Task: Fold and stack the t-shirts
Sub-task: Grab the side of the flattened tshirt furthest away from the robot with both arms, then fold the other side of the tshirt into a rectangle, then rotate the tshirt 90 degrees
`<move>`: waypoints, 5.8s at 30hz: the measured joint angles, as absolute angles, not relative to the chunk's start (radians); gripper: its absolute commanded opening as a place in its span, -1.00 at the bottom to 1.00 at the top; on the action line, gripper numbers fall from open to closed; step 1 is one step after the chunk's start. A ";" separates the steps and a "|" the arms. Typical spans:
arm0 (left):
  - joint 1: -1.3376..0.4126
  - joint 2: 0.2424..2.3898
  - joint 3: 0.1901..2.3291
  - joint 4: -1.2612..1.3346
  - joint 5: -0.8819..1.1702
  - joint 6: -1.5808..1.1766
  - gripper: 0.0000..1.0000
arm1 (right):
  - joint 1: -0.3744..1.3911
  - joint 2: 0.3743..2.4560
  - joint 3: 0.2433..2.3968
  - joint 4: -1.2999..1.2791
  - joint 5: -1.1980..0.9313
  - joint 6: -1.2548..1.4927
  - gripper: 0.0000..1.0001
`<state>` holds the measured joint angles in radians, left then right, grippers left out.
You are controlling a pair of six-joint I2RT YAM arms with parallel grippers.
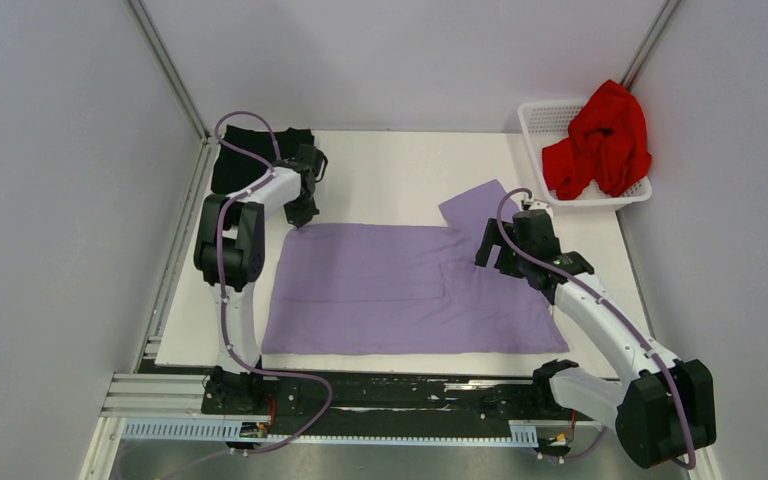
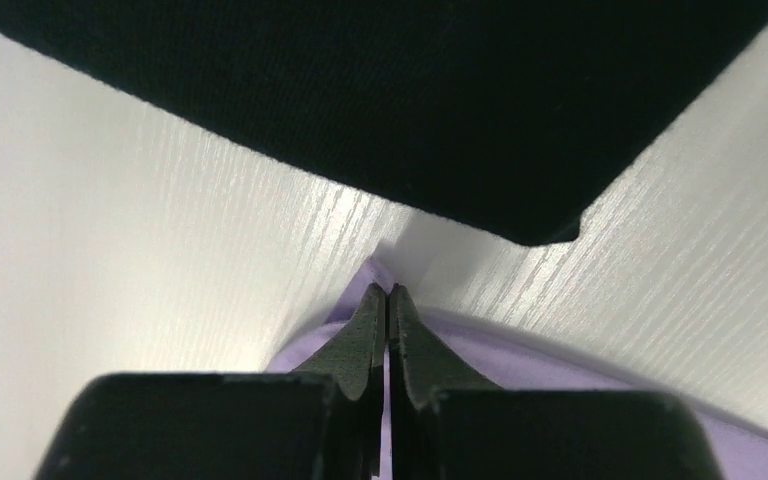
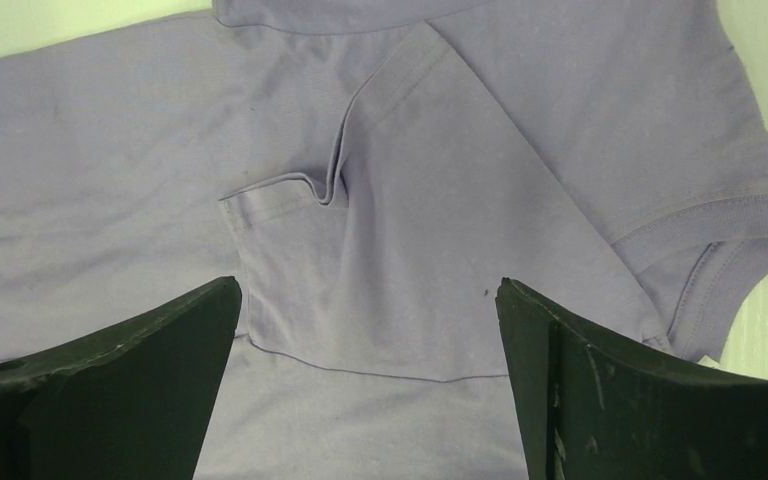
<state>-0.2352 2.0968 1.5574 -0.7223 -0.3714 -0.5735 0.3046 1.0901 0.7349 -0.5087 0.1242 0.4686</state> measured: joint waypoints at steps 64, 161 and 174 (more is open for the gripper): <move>-0.264 1.883 1.374 -0.641 -0.299 -0.546 -1.00 | 0.215 2.239 1.692 -0.450 0.504 0.470 -1.00; -0.387 1.365 0.827 -0.425 0.059 -0.649 1.00 | 0.361 1.153 0.767 -0.791 0.183 0.881 1.00; -0.386 1.391 0.810 -0.434 0.001 -0.652 1.00 | 0.271 0.928 0.701 -0.971 0.136 0.915 1.00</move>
<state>-0.3862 1.3914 0.8104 -0.4343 0.0006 -0.6518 0.2714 0.9283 0.7006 -0.9714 0.1360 0.9146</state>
